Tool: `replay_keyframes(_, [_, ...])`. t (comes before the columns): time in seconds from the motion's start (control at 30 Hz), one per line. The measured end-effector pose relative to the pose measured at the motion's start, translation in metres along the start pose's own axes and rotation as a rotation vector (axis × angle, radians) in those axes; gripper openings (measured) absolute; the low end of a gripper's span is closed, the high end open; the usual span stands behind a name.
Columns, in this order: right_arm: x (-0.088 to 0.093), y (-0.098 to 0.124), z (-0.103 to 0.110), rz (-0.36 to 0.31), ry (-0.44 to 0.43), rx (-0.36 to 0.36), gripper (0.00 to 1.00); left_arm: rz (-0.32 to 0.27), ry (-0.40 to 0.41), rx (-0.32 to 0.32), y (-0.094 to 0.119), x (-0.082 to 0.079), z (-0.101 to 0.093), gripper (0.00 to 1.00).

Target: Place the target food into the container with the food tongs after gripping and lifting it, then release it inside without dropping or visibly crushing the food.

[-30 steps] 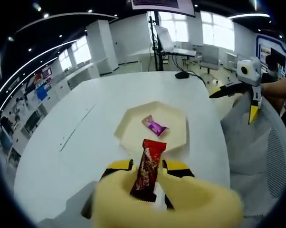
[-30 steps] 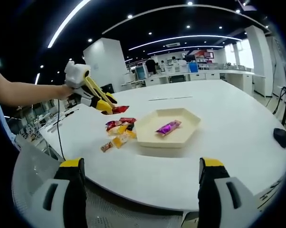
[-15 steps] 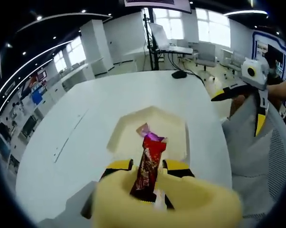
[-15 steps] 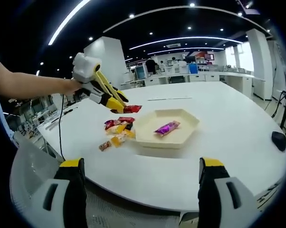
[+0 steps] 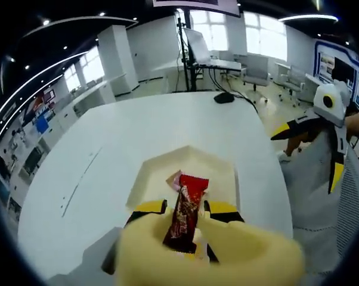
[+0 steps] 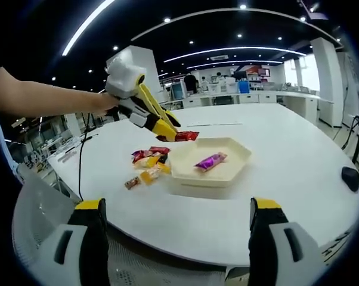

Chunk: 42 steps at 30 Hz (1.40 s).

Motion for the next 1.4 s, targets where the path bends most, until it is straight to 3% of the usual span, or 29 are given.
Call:
replay_keyframes(0.13, [0.0, 0.0, 0.001, -0.002, 0.001, -0.018, 0.95, -0.003, -0.005, 0.005, -0.003, -0.007, 0.001, 0.21])
replay_keyframes(0.6, [0.0, 0.0, 0.001, -0.01, 0.0, -0.013, 0.98, 0.002, -0.029, 0.013, -0.015, -0.023, 0.0, 0.21])
replay_keyframes(1.0, [0.0, 0.0, 0.001, -0.011, -0.003, -0.009, 0.99, 0.035, -0.05, 0.003, -0.022, -0.023, -0.003, 0.21])
replay_keyframes(1.4, [-0.001, 0.0, 0.001, -0.029, 0.002, -0.016, 0.99, 0.003, -0.04, -0.015, -0.021, -0.025, 0.0, 0.23])
Point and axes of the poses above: the point that each gripper's makers call its tool centre point, and the gripper's own axes: y roughly backward along the fingers, z roughly to its left, x roughly out of its underside, the point moved 10 cm from there along y, roughly backward along the fingers, and after that the axes turned 4 degrees about z, right-handed, at the moved point
